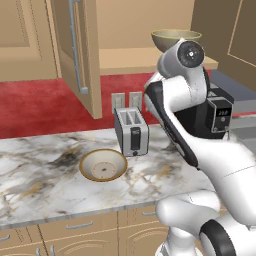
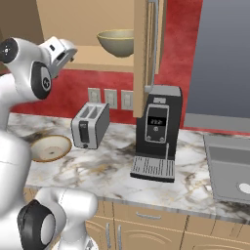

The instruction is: Open the cabinet. Pick the bowls from the counter and place them in the cabinet. Then close the cabinet.

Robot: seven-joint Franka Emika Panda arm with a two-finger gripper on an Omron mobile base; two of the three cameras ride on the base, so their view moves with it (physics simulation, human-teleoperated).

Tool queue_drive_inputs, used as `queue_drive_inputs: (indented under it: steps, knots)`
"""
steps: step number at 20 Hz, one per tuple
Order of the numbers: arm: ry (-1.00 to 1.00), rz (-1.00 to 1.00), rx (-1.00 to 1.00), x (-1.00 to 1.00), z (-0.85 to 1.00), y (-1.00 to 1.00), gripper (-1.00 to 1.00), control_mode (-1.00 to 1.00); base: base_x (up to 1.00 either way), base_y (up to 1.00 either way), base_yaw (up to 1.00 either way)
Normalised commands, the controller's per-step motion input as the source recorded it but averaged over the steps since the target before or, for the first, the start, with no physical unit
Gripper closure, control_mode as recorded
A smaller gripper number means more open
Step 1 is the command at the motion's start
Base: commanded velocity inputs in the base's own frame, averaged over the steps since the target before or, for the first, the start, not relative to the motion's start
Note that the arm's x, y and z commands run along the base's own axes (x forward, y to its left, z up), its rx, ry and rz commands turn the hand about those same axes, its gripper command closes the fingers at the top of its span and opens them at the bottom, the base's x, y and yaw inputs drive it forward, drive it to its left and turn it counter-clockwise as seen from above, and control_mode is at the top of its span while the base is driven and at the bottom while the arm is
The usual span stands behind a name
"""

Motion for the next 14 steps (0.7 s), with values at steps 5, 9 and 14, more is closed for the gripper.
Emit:
queue_drive_inputs:
  steps: [5,9,14]
  knots:
    - [0.22,0.15,0.06,-0.05,-0.08,0.08,-1.0,-1.0,0.0,0.0,0.0]
    - [0.07,0.13,0.03,-0.01,-0.33,0.21,-1.0,-1.0,0.0,0.0,0.0]
    - [0.0,0.1,0.0,-0.04,-0.52,0.41,-1.0,-1.0,0.0,0.0,0.0]
